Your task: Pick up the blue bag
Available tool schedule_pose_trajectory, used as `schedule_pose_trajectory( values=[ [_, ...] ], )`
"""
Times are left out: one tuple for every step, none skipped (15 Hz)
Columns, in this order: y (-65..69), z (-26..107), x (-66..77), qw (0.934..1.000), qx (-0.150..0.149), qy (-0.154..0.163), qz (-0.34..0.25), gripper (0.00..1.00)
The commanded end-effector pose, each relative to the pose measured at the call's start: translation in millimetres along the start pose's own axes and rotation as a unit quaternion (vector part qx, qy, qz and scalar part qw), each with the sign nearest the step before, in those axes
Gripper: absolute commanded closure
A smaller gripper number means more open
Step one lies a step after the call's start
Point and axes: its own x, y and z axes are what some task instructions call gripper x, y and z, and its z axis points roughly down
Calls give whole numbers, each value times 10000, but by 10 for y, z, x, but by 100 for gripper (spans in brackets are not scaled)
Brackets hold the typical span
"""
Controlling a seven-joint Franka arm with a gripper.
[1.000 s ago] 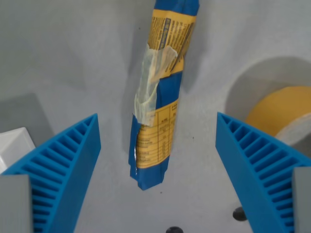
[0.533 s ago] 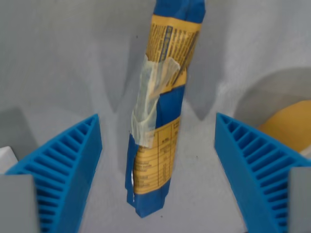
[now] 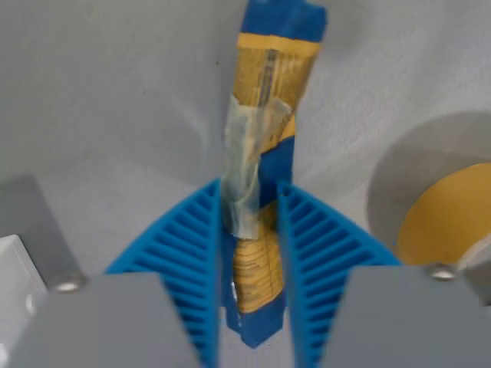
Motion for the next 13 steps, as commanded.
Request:
schedule_pose_trajectory(
  values=[
    [-15,-24,-56,9986,281,437,71,100],
    [-15,-24,-56,9986,281,437,71,100],
    [-15,-24,-56,9986,281,437,71,100],
    [-15,-24,-56,9986,281,437,71,100],
    [-15,-24,-56,9986,281,437,71,100],
    [-19,-76,-36,9986,282,437,71,100],
    [-18,-126,-34,9987,278,417,68,100],
    [-11,-175,-43,9989,272,382,69,100],
    [-7,-224,-58,9991,262,338,68,100],
    [3,-273,-71,9992,250,294,66,100],
    [11,-323,-73,9994,236,262,66,100],
    [13,-374,-53,9994,221,256,62,100],
    [14,-424,-46,9995,202,225,56,100]
  ],
)
